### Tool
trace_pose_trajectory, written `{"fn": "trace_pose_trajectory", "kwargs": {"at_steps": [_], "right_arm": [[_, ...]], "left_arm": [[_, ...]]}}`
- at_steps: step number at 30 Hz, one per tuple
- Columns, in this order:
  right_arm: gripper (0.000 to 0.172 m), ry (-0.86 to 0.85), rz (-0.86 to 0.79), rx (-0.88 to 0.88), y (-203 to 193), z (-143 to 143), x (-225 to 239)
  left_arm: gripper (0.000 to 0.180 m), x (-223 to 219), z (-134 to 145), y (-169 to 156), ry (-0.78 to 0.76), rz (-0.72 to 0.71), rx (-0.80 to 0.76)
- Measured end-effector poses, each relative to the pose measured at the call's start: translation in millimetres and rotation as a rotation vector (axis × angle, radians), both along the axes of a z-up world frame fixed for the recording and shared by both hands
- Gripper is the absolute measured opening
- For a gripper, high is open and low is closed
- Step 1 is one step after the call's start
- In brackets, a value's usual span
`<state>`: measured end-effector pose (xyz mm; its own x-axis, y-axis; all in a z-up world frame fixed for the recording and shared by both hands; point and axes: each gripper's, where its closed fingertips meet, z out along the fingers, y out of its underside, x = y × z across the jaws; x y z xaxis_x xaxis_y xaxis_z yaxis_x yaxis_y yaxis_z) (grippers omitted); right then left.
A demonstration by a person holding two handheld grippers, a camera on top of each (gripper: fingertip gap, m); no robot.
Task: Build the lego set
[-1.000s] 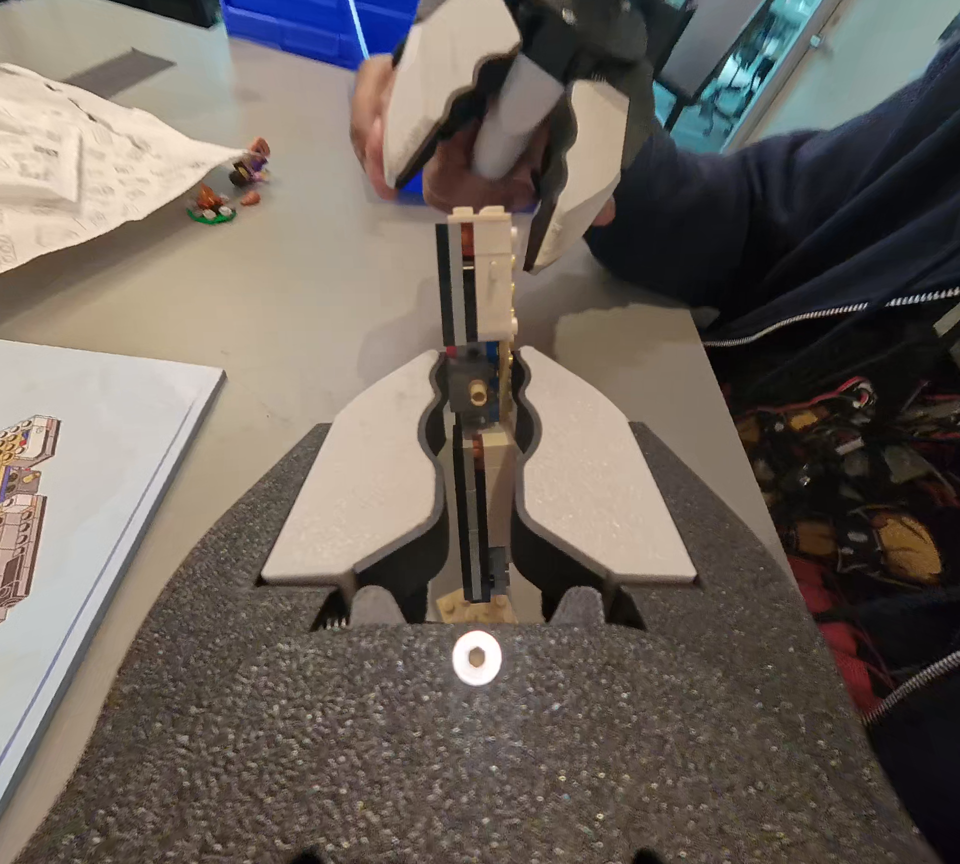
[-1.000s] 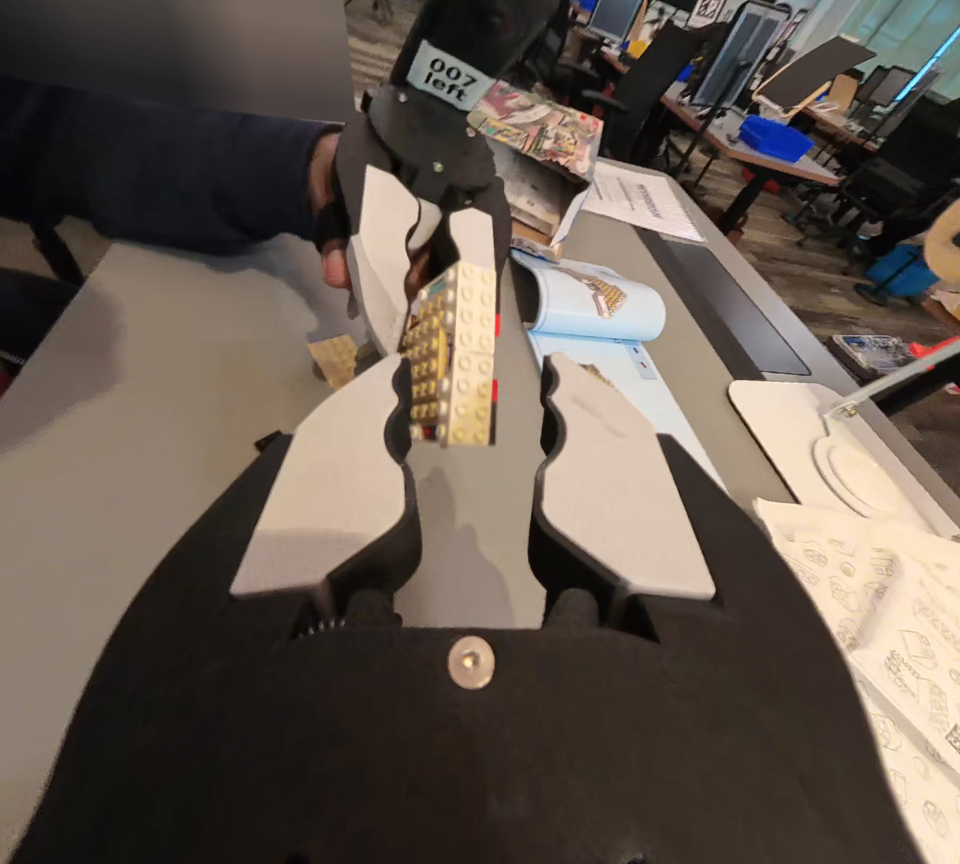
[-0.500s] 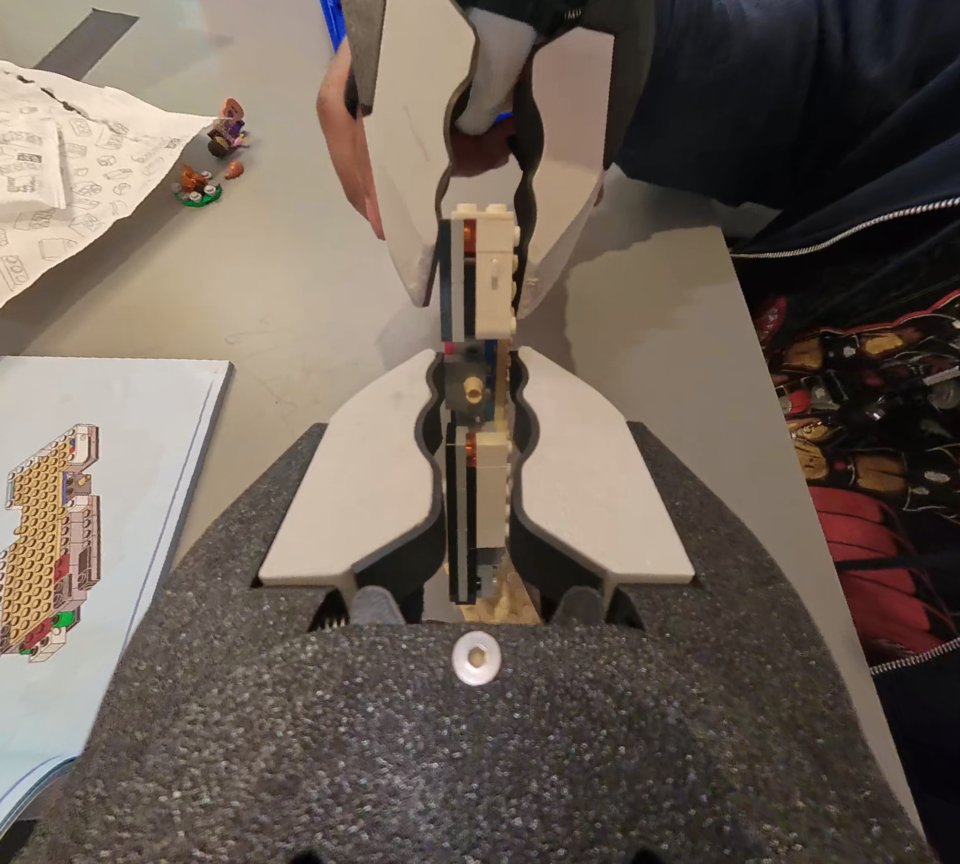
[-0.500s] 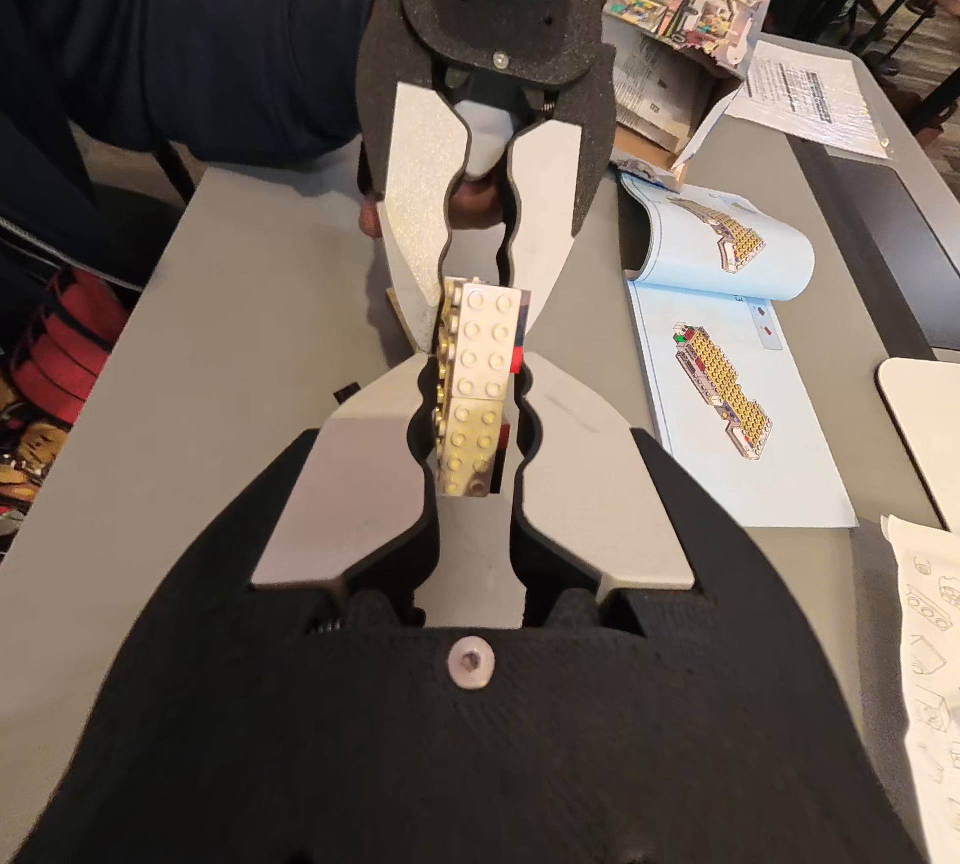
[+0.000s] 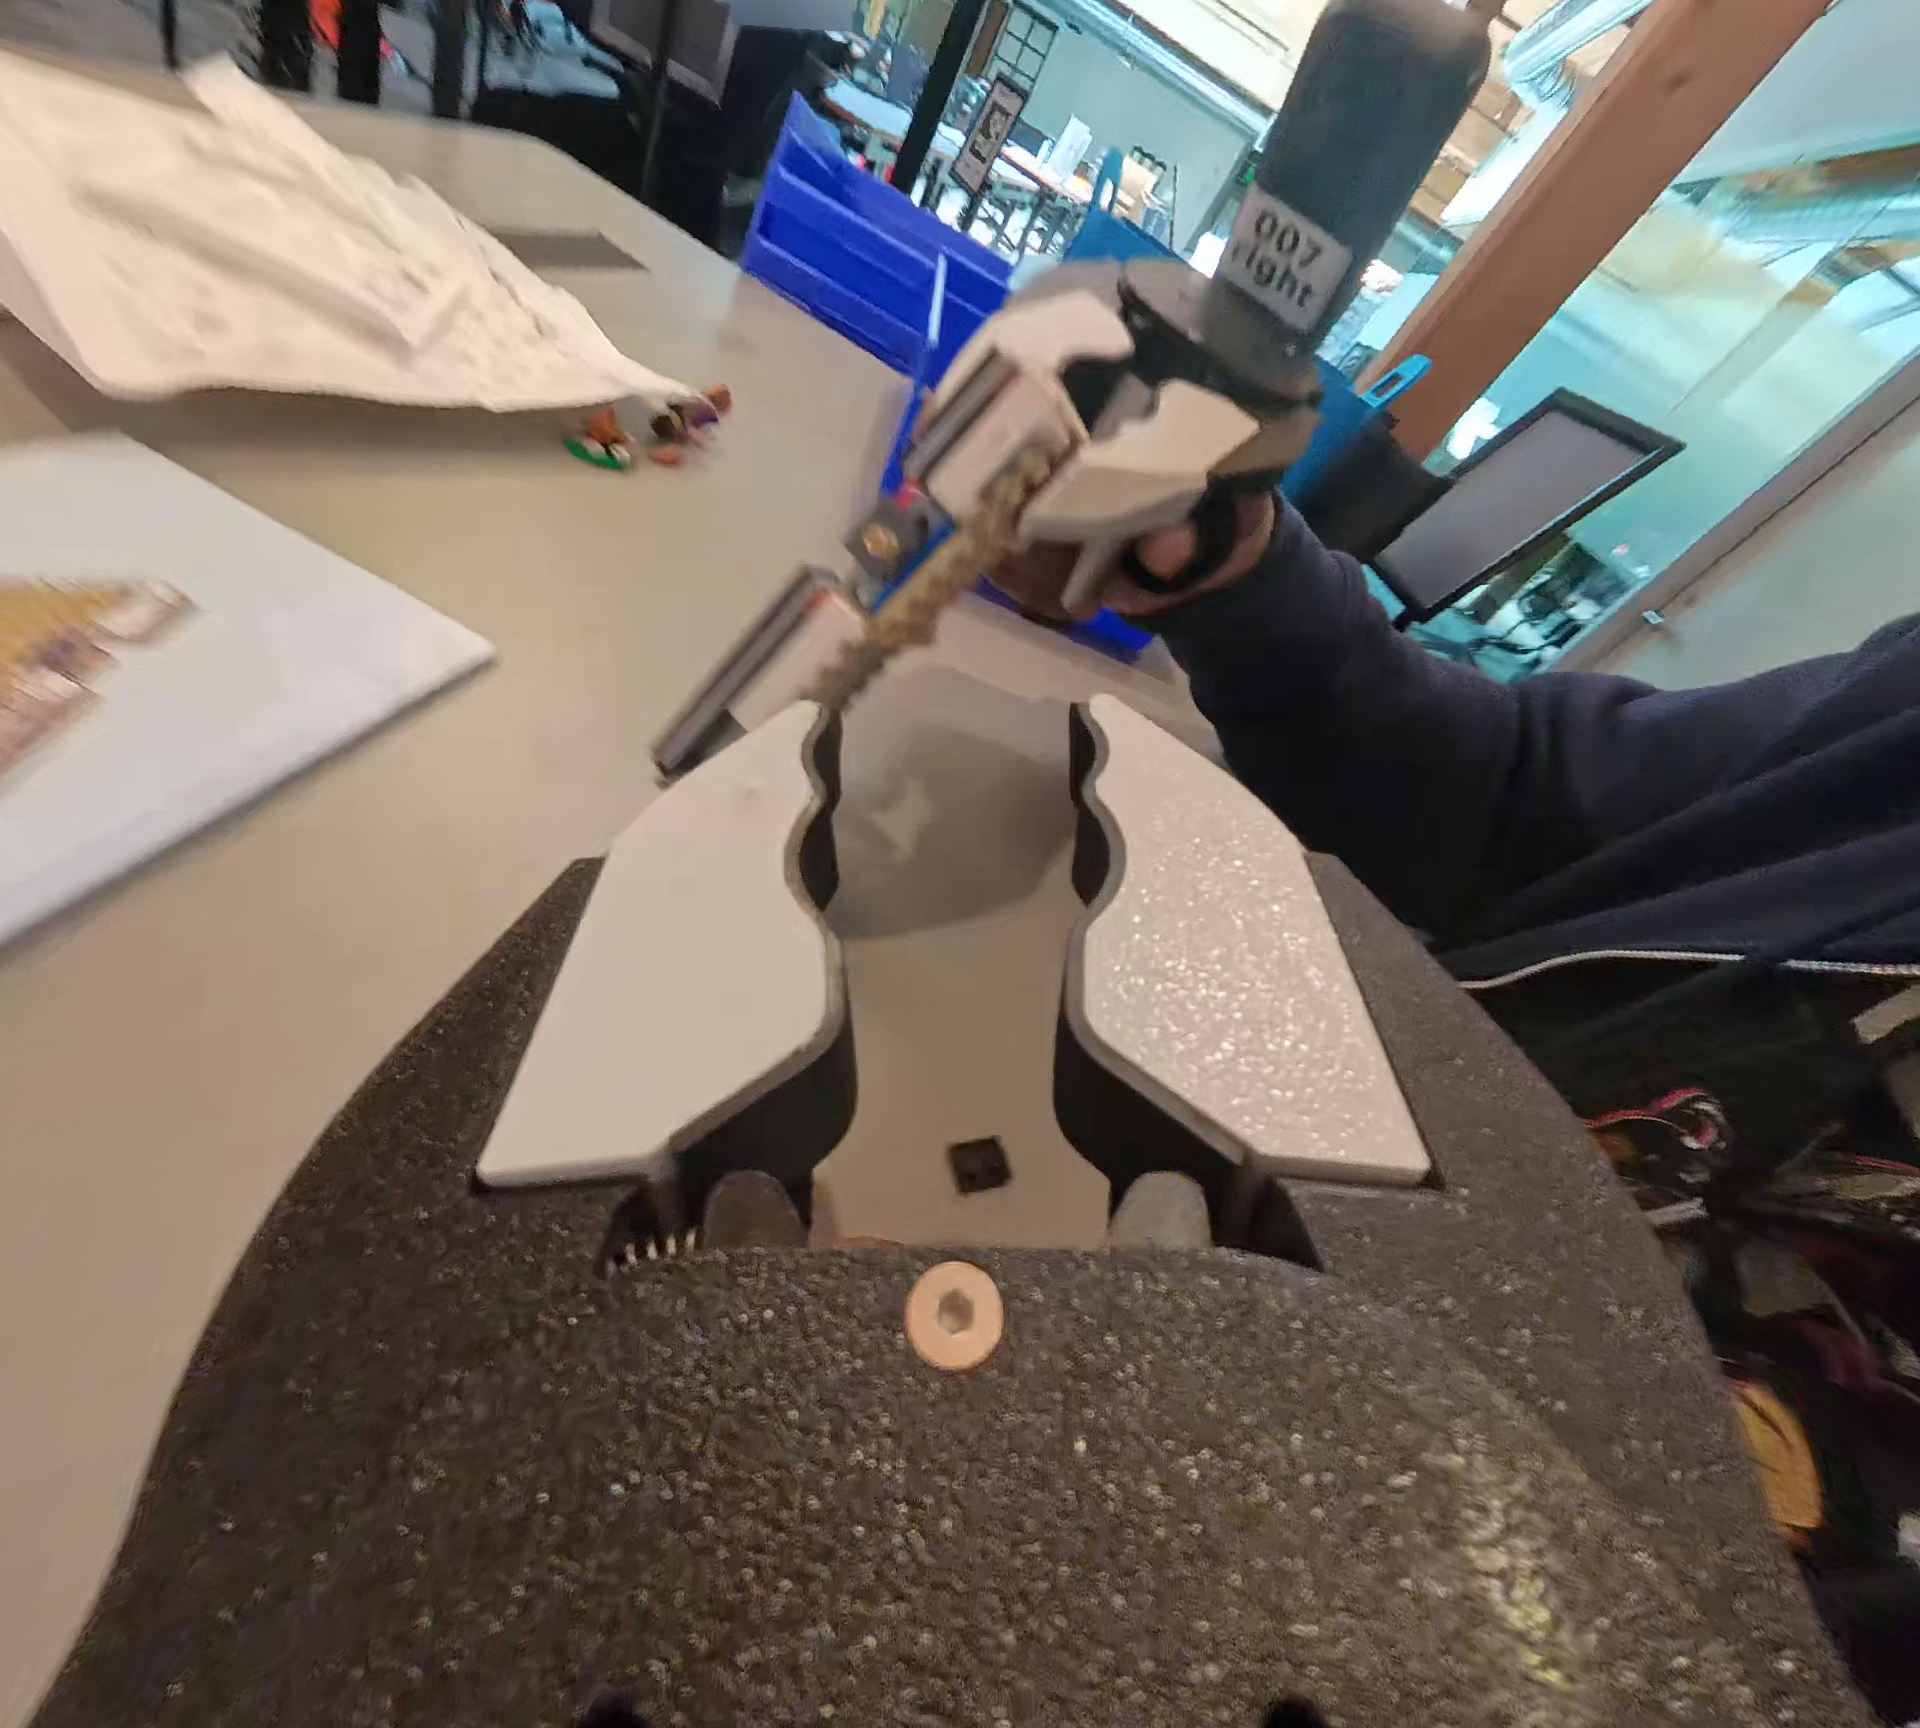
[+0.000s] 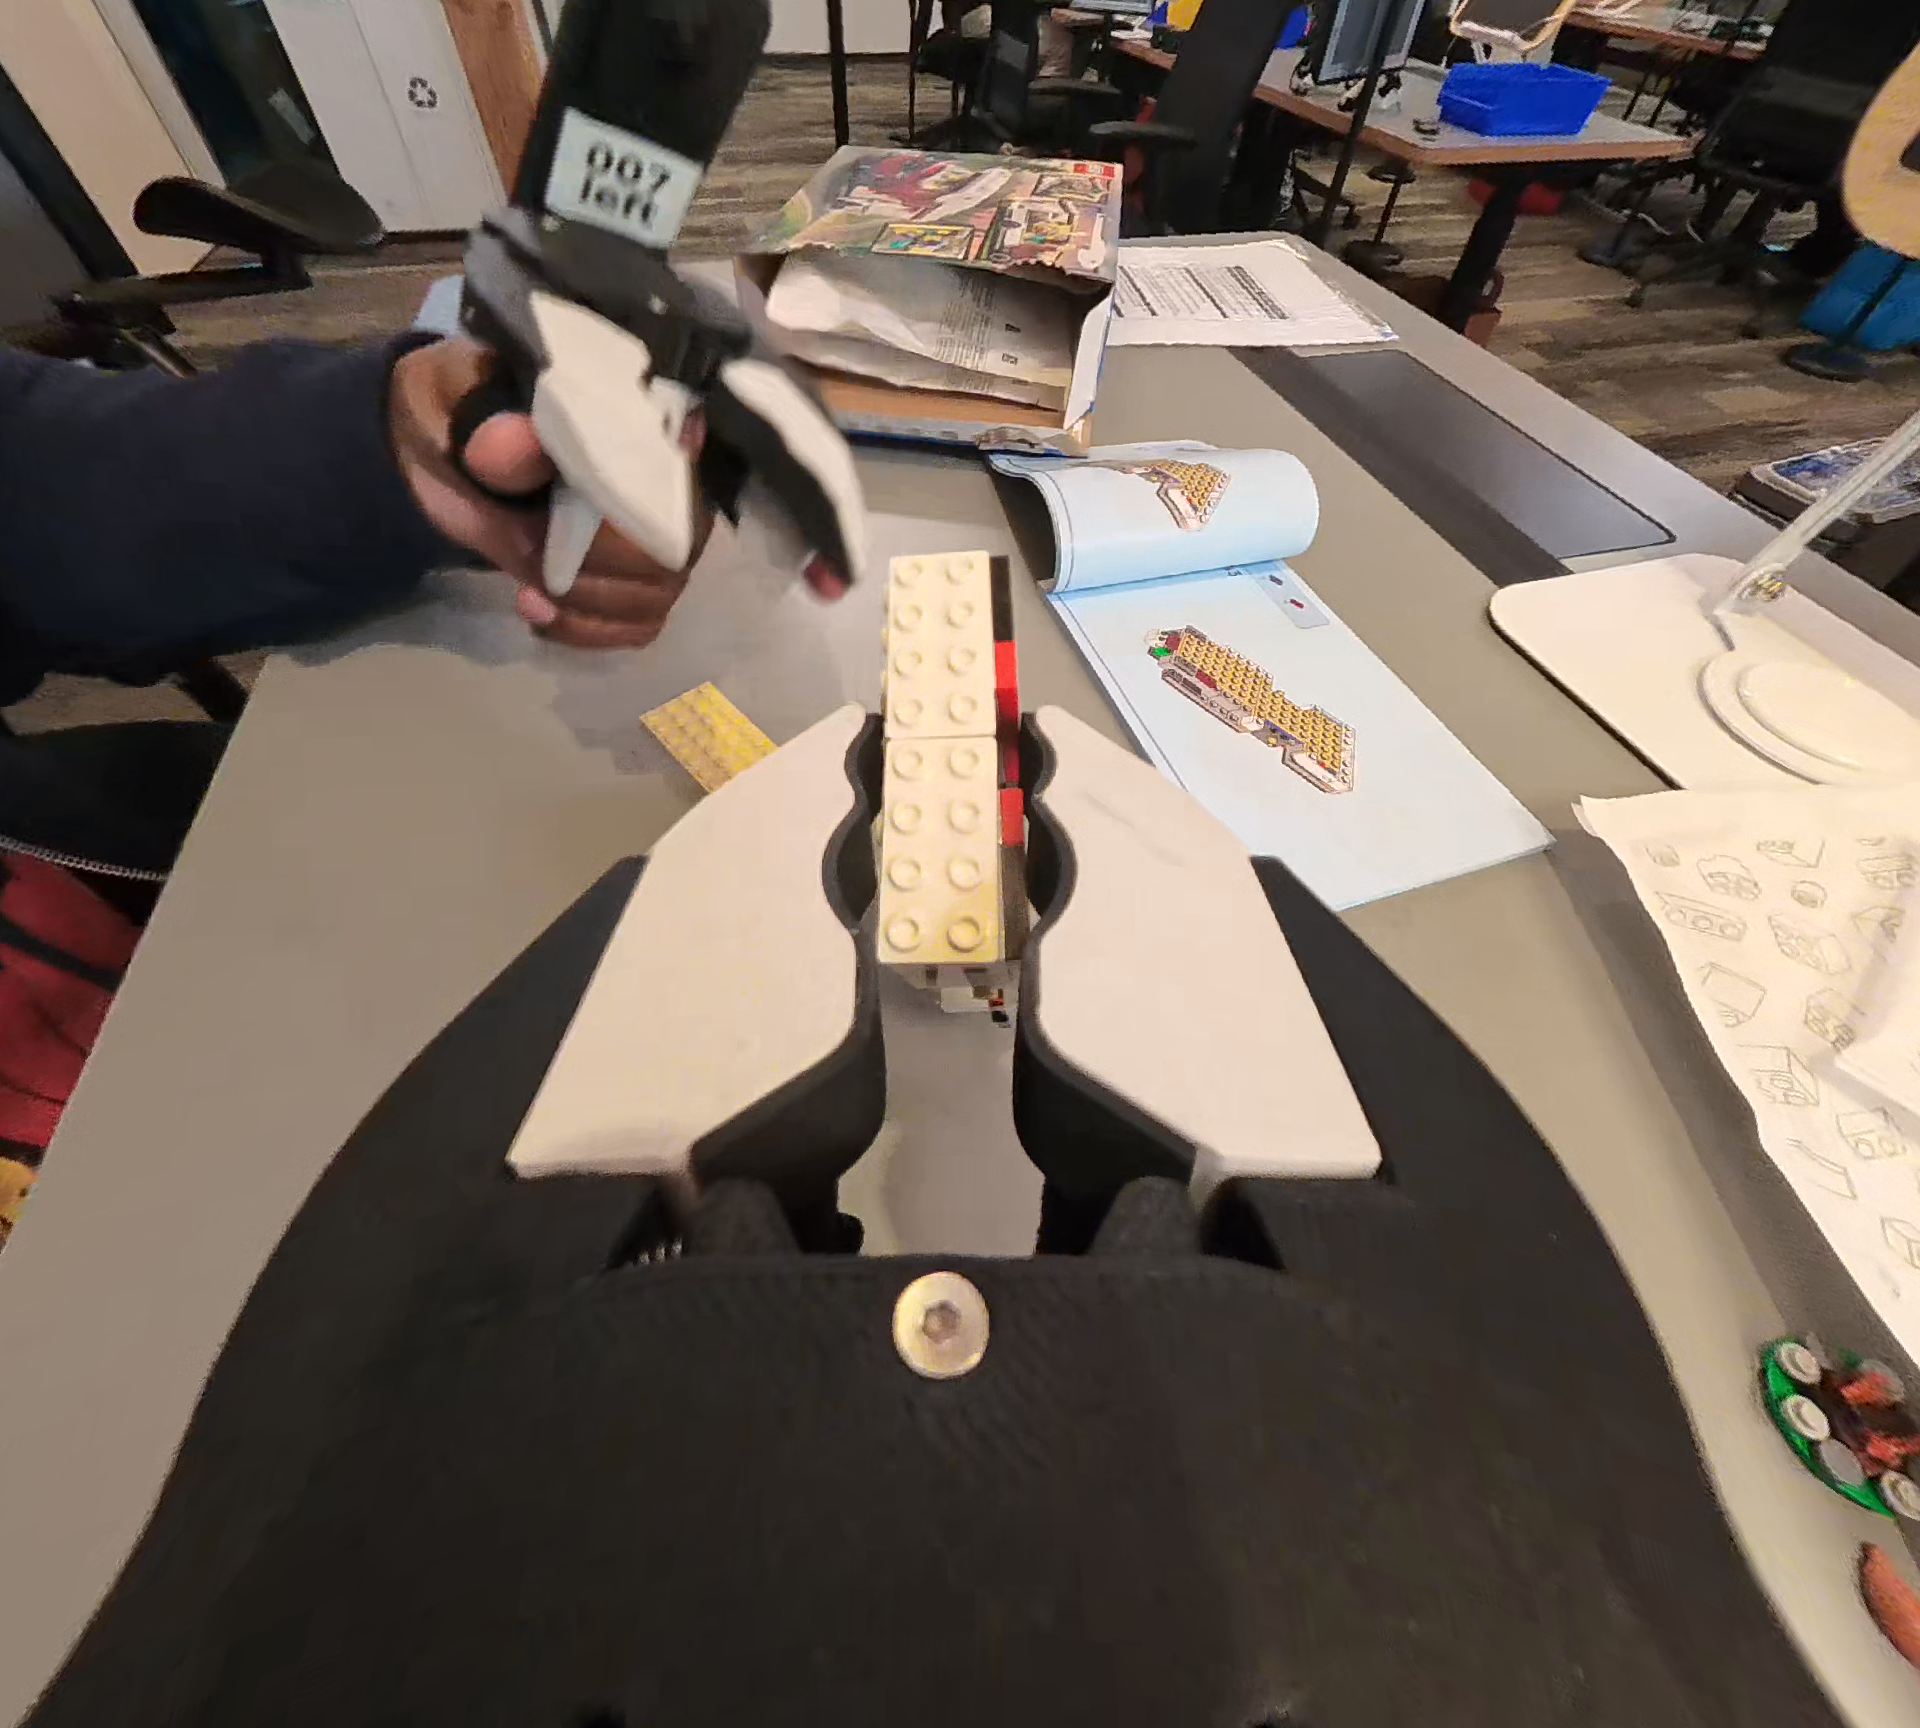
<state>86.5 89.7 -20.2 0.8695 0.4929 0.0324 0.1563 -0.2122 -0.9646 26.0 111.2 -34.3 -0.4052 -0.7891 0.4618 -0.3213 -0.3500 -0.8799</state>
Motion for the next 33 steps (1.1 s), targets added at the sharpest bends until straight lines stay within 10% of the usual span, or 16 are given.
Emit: {"fn": "trace_pose_trajectory", "kwargs": {"at_steps": [8, 16, 22, 33], "right_arm": [[0.024, -0.009, -0.033, 0.087, 13.9, 45.1, -9.6], [0.025, 0.524, -0.079, 0.357, 10.4, 114.7, -20.8], [0.025, 0.755, -0.066, 0.457, 1.9, 110.7, -26.6], [0.03, 0.734, -0.03, 0.369, 3.0, 73.3, -34.1]], "left_arm": [[0.043, 19.2, -6.1, -67.5, 0.038, -0.028, -0.43], [0.055, 35.8, 43.9, -21.4, -0.443, 0.188, -1.068], [0.06, 21.8, 77.3, -25.8, -0.658, 0.181, -1.017], [0.028, 17.3, 63.9, -6.0, -0.612, 0.239, -0.891]]}}
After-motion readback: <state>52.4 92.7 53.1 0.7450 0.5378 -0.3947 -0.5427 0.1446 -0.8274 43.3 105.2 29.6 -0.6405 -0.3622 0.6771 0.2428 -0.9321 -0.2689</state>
